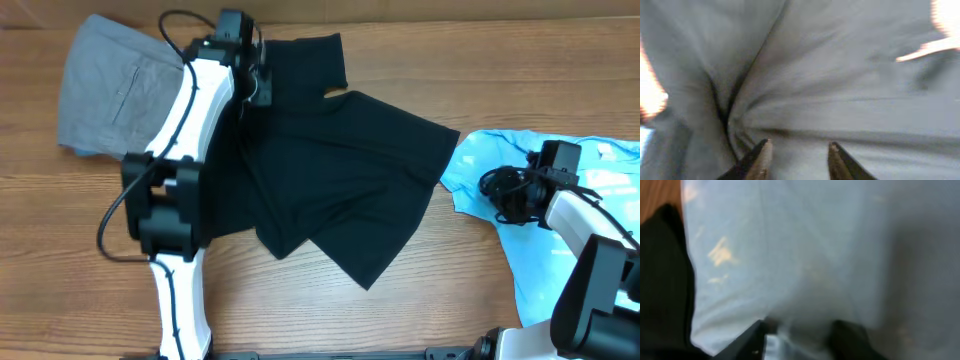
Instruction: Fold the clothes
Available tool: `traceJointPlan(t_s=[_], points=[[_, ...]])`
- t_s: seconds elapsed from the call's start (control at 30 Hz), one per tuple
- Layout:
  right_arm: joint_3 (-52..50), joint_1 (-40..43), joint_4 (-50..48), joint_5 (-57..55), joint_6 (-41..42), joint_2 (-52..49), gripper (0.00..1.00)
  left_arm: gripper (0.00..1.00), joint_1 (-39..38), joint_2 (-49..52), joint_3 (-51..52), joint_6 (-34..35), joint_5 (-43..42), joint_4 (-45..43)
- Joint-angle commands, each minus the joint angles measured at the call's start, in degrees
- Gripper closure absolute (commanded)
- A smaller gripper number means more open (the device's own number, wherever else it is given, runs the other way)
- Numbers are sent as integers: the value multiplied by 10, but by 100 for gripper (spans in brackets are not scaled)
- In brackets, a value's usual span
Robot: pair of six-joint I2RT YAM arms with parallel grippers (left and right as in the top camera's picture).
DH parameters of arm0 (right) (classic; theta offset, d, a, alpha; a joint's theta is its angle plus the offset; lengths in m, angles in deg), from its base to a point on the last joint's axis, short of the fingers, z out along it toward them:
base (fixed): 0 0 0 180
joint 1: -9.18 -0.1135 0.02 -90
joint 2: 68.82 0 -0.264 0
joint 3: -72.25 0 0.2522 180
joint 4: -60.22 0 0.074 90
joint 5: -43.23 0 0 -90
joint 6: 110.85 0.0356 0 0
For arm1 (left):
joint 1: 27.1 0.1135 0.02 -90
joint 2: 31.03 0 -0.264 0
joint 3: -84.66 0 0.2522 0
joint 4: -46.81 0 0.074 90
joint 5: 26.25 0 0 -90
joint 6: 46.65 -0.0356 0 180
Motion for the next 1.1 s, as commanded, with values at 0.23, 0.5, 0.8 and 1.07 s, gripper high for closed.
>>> traceJointPlan(t_s=[0.23,0.5,0.8,1.07], points=[[50,121,-14,-151,142,-8,93,46,-8,-216,-24,-22,-12,59],[198,213,109,-64,46,-2,49,40,-8,-268,-24,-43,37,125],[226,118,186,169,-73,6,37,40,-8,-271,-24,-43,49,163],[156,-64,226,-31,-5,-14,83,35,-8,-271,-24,-43,49,167]])
